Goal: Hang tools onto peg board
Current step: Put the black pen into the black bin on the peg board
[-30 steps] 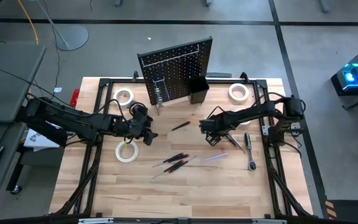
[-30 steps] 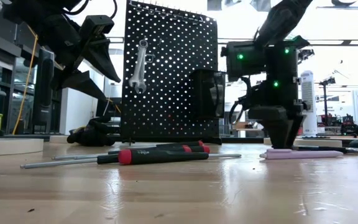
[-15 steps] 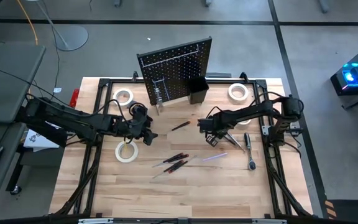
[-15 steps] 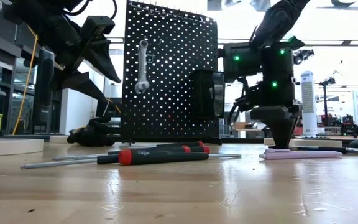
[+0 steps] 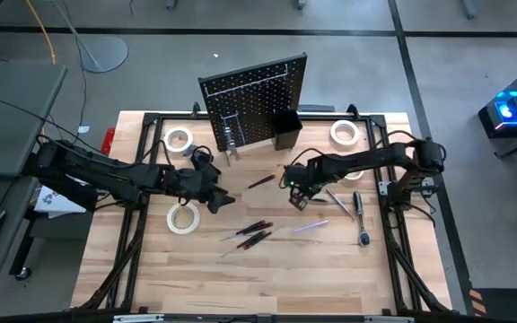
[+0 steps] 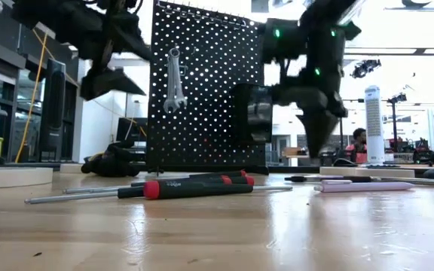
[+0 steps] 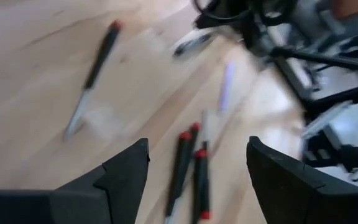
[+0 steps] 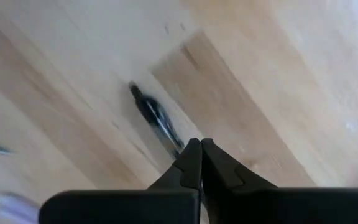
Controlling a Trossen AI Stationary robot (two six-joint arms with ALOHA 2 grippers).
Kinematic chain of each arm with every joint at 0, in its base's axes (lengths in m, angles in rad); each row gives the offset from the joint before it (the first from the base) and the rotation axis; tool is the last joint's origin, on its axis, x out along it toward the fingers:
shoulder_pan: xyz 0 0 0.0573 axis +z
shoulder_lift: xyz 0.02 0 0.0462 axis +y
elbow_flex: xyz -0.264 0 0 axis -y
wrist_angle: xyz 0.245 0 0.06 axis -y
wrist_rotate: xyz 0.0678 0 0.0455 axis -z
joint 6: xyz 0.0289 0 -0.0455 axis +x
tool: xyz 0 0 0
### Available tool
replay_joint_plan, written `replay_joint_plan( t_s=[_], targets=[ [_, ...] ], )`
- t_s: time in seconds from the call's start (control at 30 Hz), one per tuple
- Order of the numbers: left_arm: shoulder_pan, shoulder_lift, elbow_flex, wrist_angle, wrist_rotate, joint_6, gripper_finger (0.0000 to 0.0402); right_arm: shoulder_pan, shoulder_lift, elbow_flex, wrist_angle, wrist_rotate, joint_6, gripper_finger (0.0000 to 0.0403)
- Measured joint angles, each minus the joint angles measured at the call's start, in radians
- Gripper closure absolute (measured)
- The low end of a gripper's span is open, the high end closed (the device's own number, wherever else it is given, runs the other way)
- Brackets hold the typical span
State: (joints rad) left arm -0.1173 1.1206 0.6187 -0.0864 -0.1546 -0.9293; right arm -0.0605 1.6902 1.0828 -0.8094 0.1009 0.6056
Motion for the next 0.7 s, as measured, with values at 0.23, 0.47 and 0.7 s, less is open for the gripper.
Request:
replay_joint_plan(
  t_s=[0.23,0.47,0.7],
  targets=[
    [0.000,0.000,0.001,0.078,-0.003,0.043,0.0151,0.002,-0.086,0.025,-0.014,-0.080,-0.019,0.0399],
    [0.005,0.057,0.001,0.196,-0.057,0.250,0.0164,0.024,-0.084,-0.021,-0.108,-0.092,-0.155,0.0401],
    [0.007,0.321,0.082,0.335,-0.067,0.402,0.0296,0.041,-0.122,-0.189,-0.116,-0.121,-0.003,0.0402]
  ],
)
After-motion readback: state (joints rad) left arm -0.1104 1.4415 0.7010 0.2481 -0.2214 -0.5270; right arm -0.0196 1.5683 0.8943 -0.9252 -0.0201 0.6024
